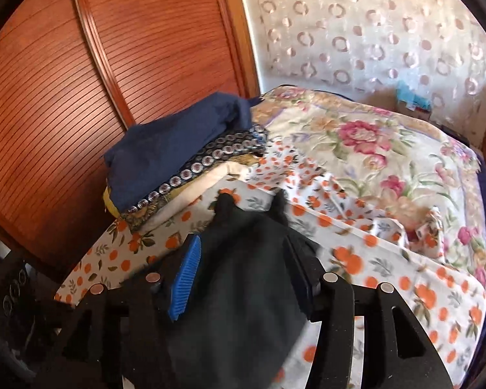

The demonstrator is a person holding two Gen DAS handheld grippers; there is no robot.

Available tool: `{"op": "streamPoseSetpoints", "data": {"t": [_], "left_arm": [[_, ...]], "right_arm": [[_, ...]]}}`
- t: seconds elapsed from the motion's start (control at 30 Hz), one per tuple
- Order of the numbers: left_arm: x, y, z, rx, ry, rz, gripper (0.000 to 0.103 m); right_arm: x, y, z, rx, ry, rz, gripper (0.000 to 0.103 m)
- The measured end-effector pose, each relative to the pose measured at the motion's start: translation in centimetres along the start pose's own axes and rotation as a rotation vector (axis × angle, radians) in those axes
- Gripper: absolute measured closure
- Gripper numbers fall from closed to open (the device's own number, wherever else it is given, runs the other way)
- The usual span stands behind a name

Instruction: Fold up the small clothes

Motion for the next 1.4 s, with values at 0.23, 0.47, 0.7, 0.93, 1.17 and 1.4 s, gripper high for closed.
{"op": "streamPoseSetpoints", "data": {"t": [0.23,0.47,0.7,0.93,1.17,1.4], "left_arm": [[-0.4,-1.5,-1.0,-0.053,0.025,-0.002,0.095],[-0.4,-1.9,-1.4,-0.076,0.035,0.0,0.095],[-0.3,-1.8,-1.8,-0.084,0.043,-0.014,0.095],[0.1,-1.9,-2.1,-0.088,0.016,-0.043,0.095],[0.6,0.5,0.7,0.004,-0.086,-0.022,0.096],[0.5,6.3,5.3,0.159,-0.093,-0.083,0.096]], "right_arm": [[2.5,-3.7,-4.0,-0.117,-0.016,-0.117,0.042],[3.7,-4.0,-8.0,-0.184,0.036,-0.203,0.033],[4.9,-4.1,-9.3,-0.209,0.083,-0.238,0.03],[5.2,-4.7,-9.0,-0.229,0.159,-0.242,0.07],[2.0,-1.3,-2.4,-0.055,0.072,-0.186,0.082],[-4.6,5.9,5.1,0.099,-0.002,-0.01,0.083]]}}
Point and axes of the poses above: each gripper's, at about its wrist camera, not at the fingertips, and z roughly against the way its jaws point, x to its right, y to its top, the point moved 5 cm from there along -z, roughly the way its jaws point, and after that the axes turned 11 degrees about -z, right-handed, at the moved point
